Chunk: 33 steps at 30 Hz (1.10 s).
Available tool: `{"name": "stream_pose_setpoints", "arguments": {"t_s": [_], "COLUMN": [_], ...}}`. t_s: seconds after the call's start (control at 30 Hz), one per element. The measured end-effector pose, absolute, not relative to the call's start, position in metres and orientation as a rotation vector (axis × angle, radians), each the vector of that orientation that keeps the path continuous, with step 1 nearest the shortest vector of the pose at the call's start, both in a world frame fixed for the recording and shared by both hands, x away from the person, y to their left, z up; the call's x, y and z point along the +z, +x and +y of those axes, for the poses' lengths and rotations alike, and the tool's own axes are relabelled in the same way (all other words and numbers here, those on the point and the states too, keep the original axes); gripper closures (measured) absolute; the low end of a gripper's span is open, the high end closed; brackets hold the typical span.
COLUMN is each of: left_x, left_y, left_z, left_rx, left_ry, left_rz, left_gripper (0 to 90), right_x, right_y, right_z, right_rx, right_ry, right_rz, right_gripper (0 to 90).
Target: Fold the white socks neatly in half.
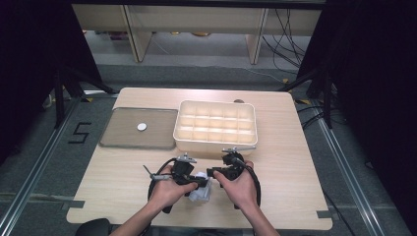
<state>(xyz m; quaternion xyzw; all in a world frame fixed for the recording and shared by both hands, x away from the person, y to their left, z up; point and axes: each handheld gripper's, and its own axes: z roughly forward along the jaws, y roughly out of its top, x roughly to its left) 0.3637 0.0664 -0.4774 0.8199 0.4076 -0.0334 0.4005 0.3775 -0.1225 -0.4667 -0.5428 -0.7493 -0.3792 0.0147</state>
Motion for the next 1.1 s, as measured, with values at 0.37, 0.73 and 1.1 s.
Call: {"name": "stream_pose_setpoints", "arguments": {"t_s": [0.37,0.73,1.1], "left_x": [-0.478,-0.459,-0.464], "left_y": [0.363,0.352,0.327], "left_z": [0.065,0.076,0.089], "left_rx": [-0.071,-0.085,-0.104], "left_ry": [2.073,1.993,2.043], "left_rz": [1.03,1.018,0.976], "left_gripper": [80.1,68.9,69.7], "right_x": [-0.47,-0.473,-0.474], "right_y": [0.379,0.381,0.382], "right_z": [-0.121,-0.12,-0.122], "right_rx": [-1.137,-1.148,-1.115], "right_ry": [-1.631,-1.629,-1.626], "right_rz": [-2.324,-2.341,-2.343], "right_gripper": [83.9,86.0,86.0]}}
